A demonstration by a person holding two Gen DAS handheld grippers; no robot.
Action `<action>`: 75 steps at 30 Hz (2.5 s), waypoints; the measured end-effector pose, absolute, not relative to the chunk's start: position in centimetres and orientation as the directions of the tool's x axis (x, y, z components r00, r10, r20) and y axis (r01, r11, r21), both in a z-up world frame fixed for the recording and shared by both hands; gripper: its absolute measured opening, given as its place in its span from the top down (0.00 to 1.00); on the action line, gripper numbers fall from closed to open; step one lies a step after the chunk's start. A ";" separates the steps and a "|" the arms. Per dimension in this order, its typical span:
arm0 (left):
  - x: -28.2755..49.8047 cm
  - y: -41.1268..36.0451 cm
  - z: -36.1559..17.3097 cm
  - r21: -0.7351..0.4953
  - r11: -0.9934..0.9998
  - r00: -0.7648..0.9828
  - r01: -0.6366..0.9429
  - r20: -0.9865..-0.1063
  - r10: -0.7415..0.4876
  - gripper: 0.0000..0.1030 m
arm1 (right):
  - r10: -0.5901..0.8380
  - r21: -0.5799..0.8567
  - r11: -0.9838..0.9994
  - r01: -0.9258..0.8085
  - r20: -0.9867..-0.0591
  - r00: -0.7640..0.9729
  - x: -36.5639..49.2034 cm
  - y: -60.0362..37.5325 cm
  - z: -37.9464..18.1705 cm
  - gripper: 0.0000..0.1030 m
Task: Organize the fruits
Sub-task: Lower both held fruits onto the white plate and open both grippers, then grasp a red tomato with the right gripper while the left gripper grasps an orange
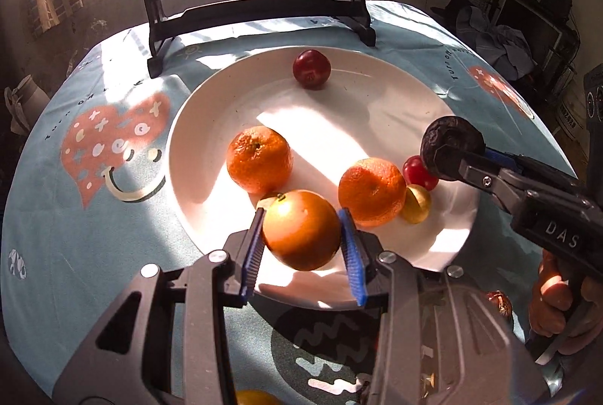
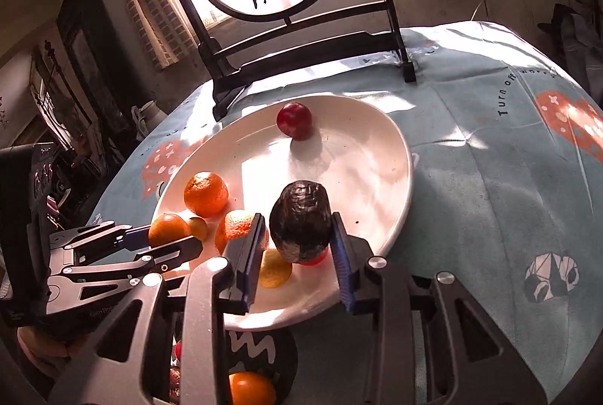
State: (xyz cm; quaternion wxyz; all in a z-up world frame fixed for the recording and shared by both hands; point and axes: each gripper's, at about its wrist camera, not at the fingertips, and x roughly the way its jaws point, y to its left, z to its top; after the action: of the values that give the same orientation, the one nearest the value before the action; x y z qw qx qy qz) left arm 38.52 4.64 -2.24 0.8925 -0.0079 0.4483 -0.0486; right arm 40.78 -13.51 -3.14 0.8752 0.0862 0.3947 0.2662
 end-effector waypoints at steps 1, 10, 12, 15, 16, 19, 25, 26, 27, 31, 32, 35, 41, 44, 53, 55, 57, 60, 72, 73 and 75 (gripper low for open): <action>38.3 4.6 -2.0 -0.050 0.996 0.600 0.072 -0.796 -0.084 0.29 | 0.528 0.358 0.847 -0.394 -0.654 0.542 40.8 -13.4 -3.1 0.58; 32.5 6.5 3.8 -0.018 0.999 0.747 0.030 -0.664 -0.034 0.05 | 0.512 0.268 0.854 -0.445 -0.579 0.634 35.9 -15.0 0.3 0.43; 31.1 7.5 3.7 -0.002 1.000 0.756 0.007 -0.655 -0.006 0.05 | 0.513 0.243 0.851 -0.465 -0.572 0.640 34.4 -15.4 0.6 0.43; 29.0 9.2 3.1 0.009 1.000 0.762 -0.022 -0.648 0.022 0.05 | 0.528 0.246 0.841 -0.481 -0.565 0.634 32.1 -16.2 0.6 0.43; 28.3 9.8 2.8 0.003 1.000 0.761 -0.031 -0.648 0.025 0.05 | 0.539 0.259 0.834 -0.487 -0.569 0.620 31.3 -16.6 0.4 0.43; 26.6 11.7 2.3 -0.028 0.997 0.756 -0.067 -0.653 0.032 0.05 | 0.564 0.295 0.817 -0.496 -0.592 0.576 29.2 -17.4 -0.5 0.43; 24.1 14.0 1.2 -0.163 0.983 0.746 -0.085 -0.664 -0.045 0.05 | 0.565 0.249 0.795 -0.554 -0.637 0.524 25.6 -17.4 -1.2 0.43; 23.8 14.2 0.9 -0.169 0.981 0.743 -0.091 -0.668 -0.046 0.05 | 0.573 0.253 0.785 -0.565 -0.642 0.509 25.2 -17.3 -1.4 0.43; 23.6 14.3 0.6 -0.162 0.982 0.739 -0.101 -0.673 -0.035 0.05 | 0.578 0.258 0.778 -0.572 -0.652 0.491 24.8 -17.2 -1.7 0.43; 22.9 14.6 -0.2 -0.151 0.982 0.726 -0.115 -0.687 -0.020 0.05 | 0.557 0.245 0.773 -0.585 -0.704 0.441 24.4 -16.2 -3.1 0.43; 22.8 14.6 -0.3 -0.147 0.982 0.726 -0.120 -0.688 -0.014 0.05 | 0.546 0.235 0.774 -0.587 -0.717 0.433 24.4 -15.9 -3.4 0.43; 22.4 14.8 -0.5 -0.147 0.981 0.725 -0.127 -0.689 -0.009 0.05 | 0.521 0.227 0.778 -0.585 -0.754 0.400 24.7 -15.3 -4.4 0.43; 22.2 15.0 -0.9 -0.165 0.978 0.717 -0.127 -0.696 -0.024 0.05 | 0.515 0.235 0.772 -0.590 -0.776 0.365 25.0 -14.3 -5.0 0.52; 21.9 14.7 -0.8 -0.142 0.982 0.723 -0.124 -0.691 -0.009 0.05 | 0.501 0.231 0.784 -0.576 -0.784 0.368 25.3 -14.2 -5.1 0.54; 21.8 14.5 -1.2 -0.087 0.989 0.725 -0.116 -0.688 0.025 0.05 | 0.494 0.264 0.807 -0.528 -0.791 0.360 26.3 -15.1 -5.6 0.71; 21.8 13.9 -1.4 -0.046 0.996 0.721 -0.080 -0.692 0.026 0.08 | 0.512 0.280 0.801 -0.529 -0.779 0.362 26.2 -15.4 -5.4 0.71; 21.9 13.2 -1.8 -0.022 0.999 0.712 -0.038 -0.702 0.012 0.14 | 0.529 0.288 0.793 -0.537 -0.764 0.370 25.9 -15.5 -5.0 0.72; 22.1 12.5 -2.5 -0.026 0.999 0.687 0.019 -0.726 -0.032 0.30 | 0.558 0.309 0.776 -0.549 -0.742 0.371 25.6 -15.6 -4.5 0.71; 23.5 11.6 -5.0 0.029 0.999 0.614 0.025 -0.790 0.008 0.57 | 0.575 0.320 0.769 -0.553 -0.725 0.380 25.3 -15.7 -3.9 0.71; 23.6 11.6 -5.1 0.028 0.999 0.611 0.024 -0.792 0.007 0.59 | 0.575 0.319 0.769 -0.554 -0.724 0.382 25.2 -15.7 -3.8 0.71; 23.7 11.6 -5.2 0.031 0.999 0.609 0.027 -0.793 0.008 0.59 | 0.575 0.315 0.767 -0.559 -0.722 0.384 25.2 -15.7 -3.8 0.71</action>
State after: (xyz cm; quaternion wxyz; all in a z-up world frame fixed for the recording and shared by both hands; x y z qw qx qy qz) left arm 23.74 11.56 -5.23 0.8967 0.0199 0.4422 -0.0055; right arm 25.16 -15.67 -3.75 0.8317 0.0096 0.4382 0.3408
